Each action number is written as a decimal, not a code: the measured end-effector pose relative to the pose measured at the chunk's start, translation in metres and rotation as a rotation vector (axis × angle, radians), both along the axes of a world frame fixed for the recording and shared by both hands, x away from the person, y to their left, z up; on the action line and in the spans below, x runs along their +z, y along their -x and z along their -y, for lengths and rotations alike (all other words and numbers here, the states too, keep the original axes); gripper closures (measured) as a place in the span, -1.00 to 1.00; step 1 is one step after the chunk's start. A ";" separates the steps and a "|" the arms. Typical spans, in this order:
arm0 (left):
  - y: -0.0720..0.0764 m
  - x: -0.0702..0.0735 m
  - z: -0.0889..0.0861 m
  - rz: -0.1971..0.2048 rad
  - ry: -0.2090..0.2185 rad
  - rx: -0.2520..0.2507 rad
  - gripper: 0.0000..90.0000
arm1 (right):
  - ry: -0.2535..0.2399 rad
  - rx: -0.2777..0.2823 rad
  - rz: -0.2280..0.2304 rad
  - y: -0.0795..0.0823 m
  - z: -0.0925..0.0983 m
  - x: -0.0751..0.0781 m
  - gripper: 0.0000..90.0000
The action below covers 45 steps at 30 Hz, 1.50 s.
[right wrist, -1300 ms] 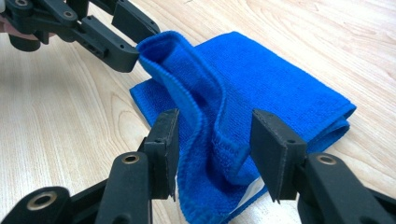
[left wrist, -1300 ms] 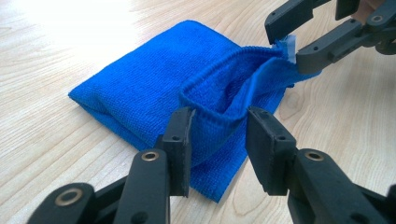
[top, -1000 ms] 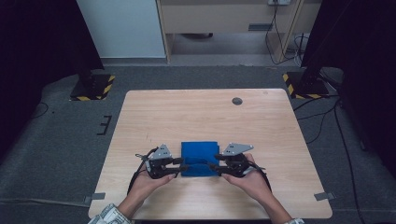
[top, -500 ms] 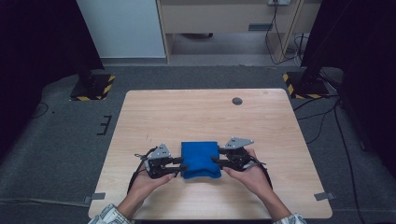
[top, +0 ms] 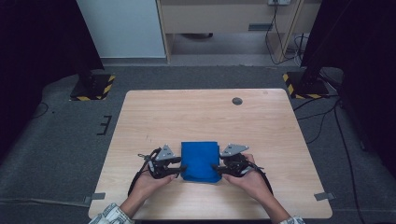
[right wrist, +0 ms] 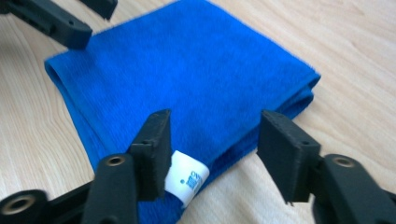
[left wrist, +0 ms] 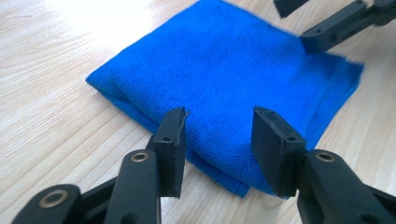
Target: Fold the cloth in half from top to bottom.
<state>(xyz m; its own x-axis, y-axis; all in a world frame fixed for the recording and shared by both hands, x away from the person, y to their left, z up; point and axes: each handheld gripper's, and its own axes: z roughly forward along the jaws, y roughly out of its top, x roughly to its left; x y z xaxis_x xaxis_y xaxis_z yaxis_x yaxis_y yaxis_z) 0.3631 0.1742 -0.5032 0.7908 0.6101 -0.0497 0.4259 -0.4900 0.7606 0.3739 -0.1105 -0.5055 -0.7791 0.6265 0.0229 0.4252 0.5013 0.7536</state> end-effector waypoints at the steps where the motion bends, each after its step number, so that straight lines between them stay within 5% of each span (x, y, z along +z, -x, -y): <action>1: 0.001 -0.001 0.000 0.008 -0.018 -0.001 0.21 | 0.009 0.001 0.002 0.001 0.000 -0.001 -0.07; 10: 0.003 -0.010 0.005 0.014 -0.128 -0.006 -0.01 | 0.054 0.013 0.001 0.006 0.002 -0.012 -0.21; 18: -0.005 -0.002 -0.001 0.037 -0.030 0.068 -0.52 | 0.013 -0.007 0.032 0.001 0.001 -0.005 -0.51; 23: -0.010 0.002 -0.004 0.038 -0.003 0.107 -0.75 | 0.001 -0.027 0.051 -0.005 -0.002 0.000 -0.68; 45: -0.031 0.011 -0.043 0.068 0.045 0.245 -0.85 | -0.025 -0.129 0.060 -0.036 0.009 0.019 -0.78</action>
<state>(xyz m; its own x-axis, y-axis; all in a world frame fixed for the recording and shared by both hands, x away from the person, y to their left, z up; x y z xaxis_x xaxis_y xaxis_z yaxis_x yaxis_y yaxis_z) 0.3943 0.2171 -0.4924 0.6220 0.7823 -0.0327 0.4746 -0.3435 0.8104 0.4100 -0.1198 -0.4864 -0.6929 0.7210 -0.0043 0.4387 0.4263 0.7911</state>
